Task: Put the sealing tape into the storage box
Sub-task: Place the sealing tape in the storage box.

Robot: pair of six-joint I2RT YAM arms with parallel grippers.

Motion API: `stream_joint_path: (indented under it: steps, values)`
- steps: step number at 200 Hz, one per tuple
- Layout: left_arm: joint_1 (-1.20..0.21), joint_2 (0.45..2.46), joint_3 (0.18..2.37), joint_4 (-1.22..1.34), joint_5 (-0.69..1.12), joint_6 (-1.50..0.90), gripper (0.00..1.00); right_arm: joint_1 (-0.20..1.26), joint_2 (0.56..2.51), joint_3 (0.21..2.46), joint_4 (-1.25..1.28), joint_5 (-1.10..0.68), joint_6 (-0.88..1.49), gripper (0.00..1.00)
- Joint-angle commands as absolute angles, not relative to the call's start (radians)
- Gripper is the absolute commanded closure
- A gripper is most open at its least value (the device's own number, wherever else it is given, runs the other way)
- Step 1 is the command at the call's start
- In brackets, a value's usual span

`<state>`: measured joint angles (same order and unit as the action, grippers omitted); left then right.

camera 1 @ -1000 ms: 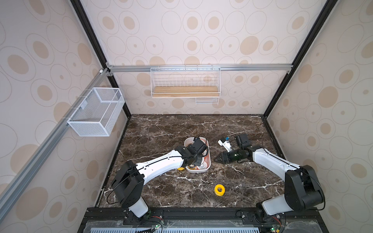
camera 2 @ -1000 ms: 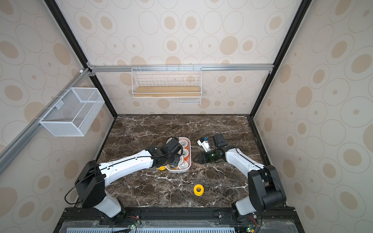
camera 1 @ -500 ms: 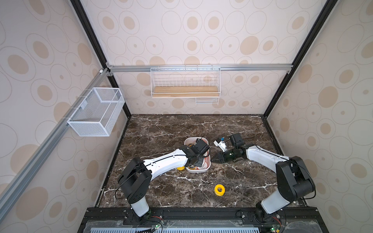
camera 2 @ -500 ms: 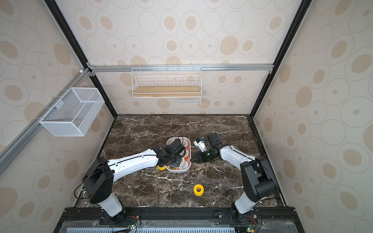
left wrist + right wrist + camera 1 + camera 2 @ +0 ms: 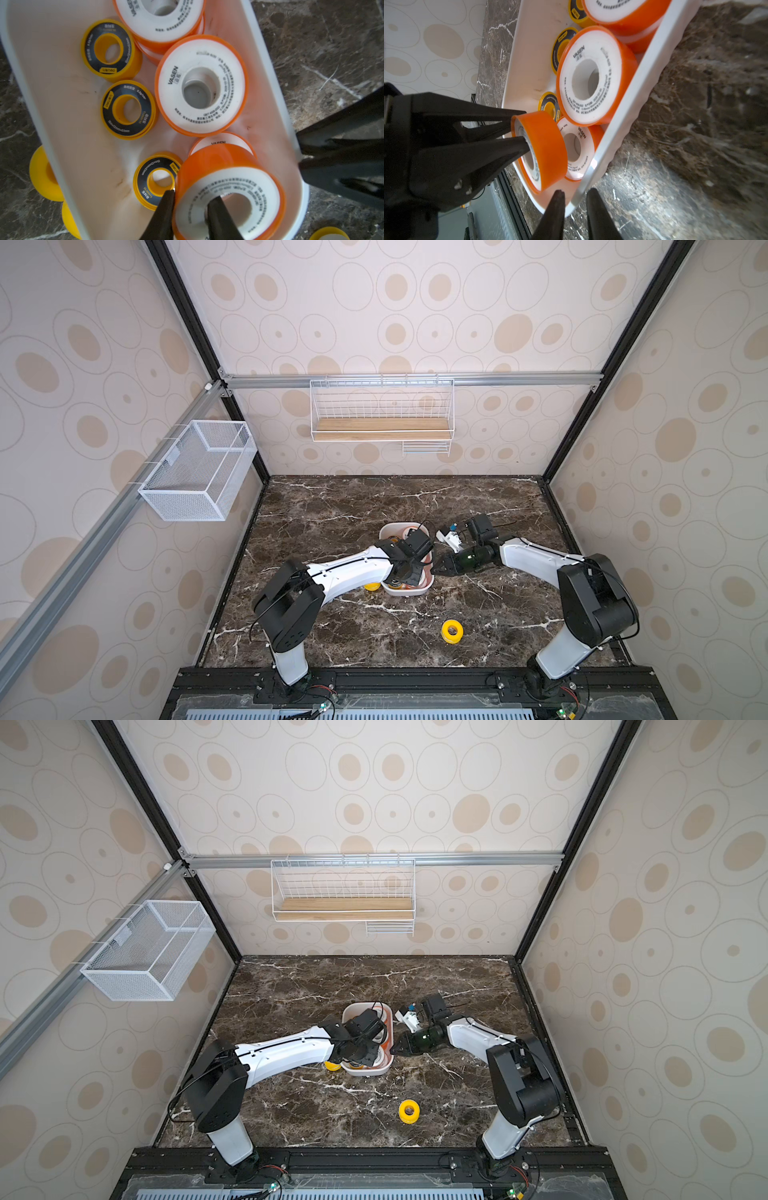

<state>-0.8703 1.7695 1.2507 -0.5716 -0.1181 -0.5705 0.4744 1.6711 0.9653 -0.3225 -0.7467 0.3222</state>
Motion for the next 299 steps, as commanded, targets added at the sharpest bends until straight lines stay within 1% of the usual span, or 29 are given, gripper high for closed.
stream_joint_path:
  steps: [1,42,92,143,161,180,198,223,254,268,299]
  values:
    - [-0.867,1.792,1.295,-0.567,-0.100,-0.548,0.70,0.482,1.687,0.986,-0.316,-0.758,0.329,0.77]
    - [-0.867,1.814,1.309,-0.565,-0.093,-0.544,0.70,0.485,1.693,0.986,-0.315,-0.756,0.331,0.79]
    - [-0.867,1.841,1.328,-0.558,-0.072,-0.541,0.68,0.488,1.698,0.983,-0.320,-0.755,0.328,0.79]
    - [-0.868,1.841,1.326,-0.557,-0.084,-0.546,0.58,0.488,1.697,0.983,-0.325,-0.749,0.325,0.79]
    - [-0.867,1.838,1.325,-0.557,-0.088,-0.546,0.58,0.489,1.695,0.983,-0.327,-0.746,0.324,0.79]
    - [-0.867,1.838,1.325,-0.558,-0.095,-0.546,0.61,0.488,1.691,0.983,-0.328,-0.743,0.324,0.79]
    - [-0.867,1.828,1.322,-0.559,-0.101,-0.546,0.61,0.488,1.670,0.978,-0.327,-0.727,0.324,0.79]
    - [-0.867,1.783,1.309,-0.548,-0.099,-0.532,0.56,0.488,1.626,0.974,-0.344,-0.682,0.315,0.75]
    - [-0.867,1.698,1.285,-0.549,-0.123,-0.511,0.47,0.489,1.557,0.963,-0.377,-0.618,0.295,0.66]
    - [-0.867,1.649,1.271,-0.553,-0.146,-0.501,0.46,0.488,1.526,0.956,-0.391,-0.585,0.287,0.61]
    - [-0.858,1.540,1.244,-0.578,-0.190,-0.473,0.43,0.488,1.452,0.938,-0.437,-0.533,0.260,0.57]
